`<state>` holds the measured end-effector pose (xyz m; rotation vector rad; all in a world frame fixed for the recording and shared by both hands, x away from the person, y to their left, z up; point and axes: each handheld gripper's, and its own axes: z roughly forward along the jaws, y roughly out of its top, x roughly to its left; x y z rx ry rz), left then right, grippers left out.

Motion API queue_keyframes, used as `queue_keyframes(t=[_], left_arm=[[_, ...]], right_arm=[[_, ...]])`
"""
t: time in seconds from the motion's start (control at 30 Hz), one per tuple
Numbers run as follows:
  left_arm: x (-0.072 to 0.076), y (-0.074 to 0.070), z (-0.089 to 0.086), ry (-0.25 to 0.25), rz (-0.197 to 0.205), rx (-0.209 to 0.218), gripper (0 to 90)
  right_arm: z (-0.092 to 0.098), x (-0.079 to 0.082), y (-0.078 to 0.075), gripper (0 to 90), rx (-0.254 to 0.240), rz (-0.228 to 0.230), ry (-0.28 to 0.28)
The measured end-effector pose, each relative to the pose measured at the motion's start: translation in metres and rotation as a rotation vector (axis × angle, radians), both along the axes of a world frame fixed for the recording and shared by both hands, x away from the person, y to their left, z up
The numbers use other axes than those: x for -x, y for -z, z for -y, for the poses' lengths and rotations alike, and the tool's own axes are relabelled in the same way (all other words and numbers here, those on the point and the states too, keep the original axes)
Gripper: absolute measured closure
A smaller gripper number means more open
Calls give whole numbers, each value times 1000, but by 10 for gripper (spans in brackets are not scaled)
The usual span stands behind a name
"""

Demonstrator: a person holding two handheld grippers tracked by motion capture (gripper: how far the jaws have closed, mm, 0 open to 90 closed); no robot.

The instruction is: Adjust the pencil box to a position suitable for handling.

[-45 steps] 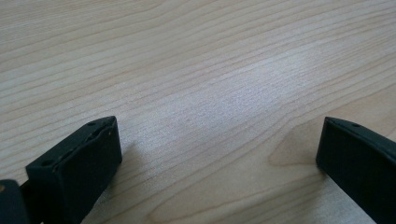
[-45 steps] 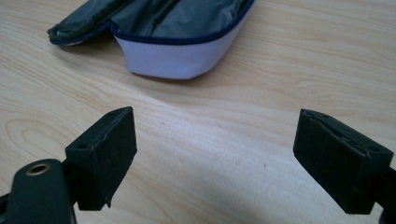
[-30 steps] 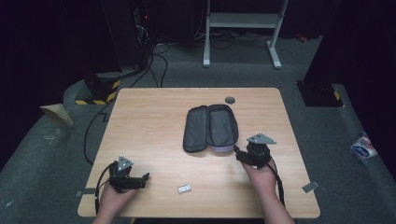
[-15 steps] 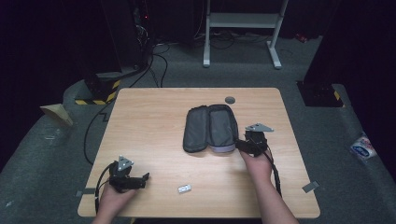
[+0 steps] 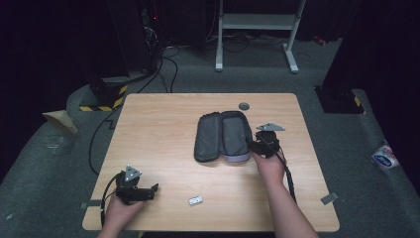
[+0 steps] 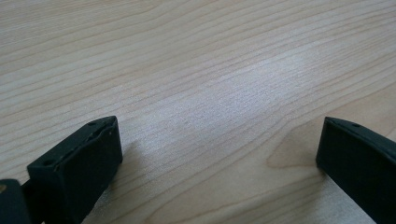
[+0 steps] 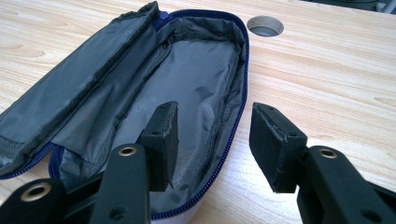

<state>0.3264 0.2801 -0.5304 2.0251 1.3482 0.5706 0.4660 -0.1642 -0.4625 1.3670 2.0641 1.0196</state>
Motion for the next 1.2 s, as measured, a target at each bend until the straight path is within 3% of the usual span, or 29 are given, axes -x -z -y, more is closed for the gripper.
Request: queue_keyframes(t=[0.17, 0.53, 1.2], left_arm=[[0, 0, 0, 1, -1, 0, 6], [0, 0, 0, 1, -1, 0, 6], [0, 0, 0, 3, 0, -1, 6]], right_arm=[[-2, -1, 8, 552, 19, -37, 2], [4, 6, 23, 674, -27, -87, -2], [-4, 47, 35, 659, -43, -59, -55]])
